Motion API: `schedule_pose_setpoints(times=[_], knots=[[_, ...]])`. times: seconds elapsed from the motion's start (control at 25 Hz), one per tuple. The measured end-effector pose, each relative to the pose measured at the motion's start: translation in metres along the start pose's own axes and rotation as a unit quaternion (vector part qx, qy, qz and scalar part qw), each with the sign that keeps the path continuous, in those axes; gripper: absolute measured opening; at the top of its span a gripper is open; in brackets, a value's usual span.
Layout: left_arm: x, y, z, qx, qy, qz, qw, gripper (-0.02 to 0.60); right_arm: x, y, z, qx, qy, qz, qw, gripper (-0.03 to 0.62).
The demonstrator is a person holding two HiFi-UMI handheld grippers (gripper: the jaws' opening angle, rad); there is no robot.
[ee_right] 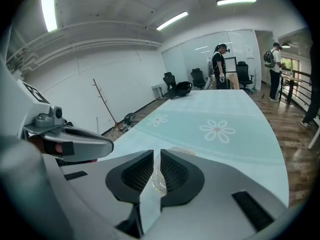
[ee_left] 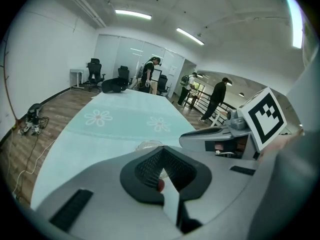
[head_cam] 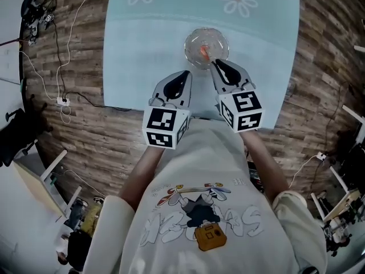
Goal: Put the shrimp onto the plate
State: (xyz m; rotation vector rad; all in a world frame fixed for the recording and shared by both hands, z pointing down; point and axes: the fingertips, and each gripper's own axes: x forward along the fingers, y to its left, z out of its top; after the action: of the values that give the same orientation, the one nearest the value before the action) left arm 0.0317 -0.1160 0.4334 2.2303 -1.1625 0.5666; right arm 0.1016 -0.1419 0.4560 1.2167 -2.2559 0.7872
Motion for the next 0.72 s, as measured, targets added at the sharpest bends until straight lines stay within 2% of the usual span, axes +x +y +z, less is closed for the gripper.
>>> schedule_pose_setpoints(times=[0.16,0.32,0.52,0.72], knots=[[-0.02,-0.011,0.013,0.004,-0.02,0.001,0.9998,0.008,-0.025,0.015,0.013,-0.013,-0.019,0.02,1.0,0.061],[-0.043,-0.028,0.013,0.01,-0.023,-0.002,0.9997,0.008,-0.05,0.023,0.013,-0.024,-0.028,0.016,0.999,0.061],[-0.055,-0.042,0.019,0.011,-0.034,-0.007,0.9993,0.008,-0.064,0.022,0.017,0.009,-0.035,0.039,0.999,0.061],[-0.054,-0.057,0.018,0.024,-0.033,-0.012,0.9991,0.008,-0.087,0.021,0.018,0.003,-0.027,0.071,0.997,0.061]])
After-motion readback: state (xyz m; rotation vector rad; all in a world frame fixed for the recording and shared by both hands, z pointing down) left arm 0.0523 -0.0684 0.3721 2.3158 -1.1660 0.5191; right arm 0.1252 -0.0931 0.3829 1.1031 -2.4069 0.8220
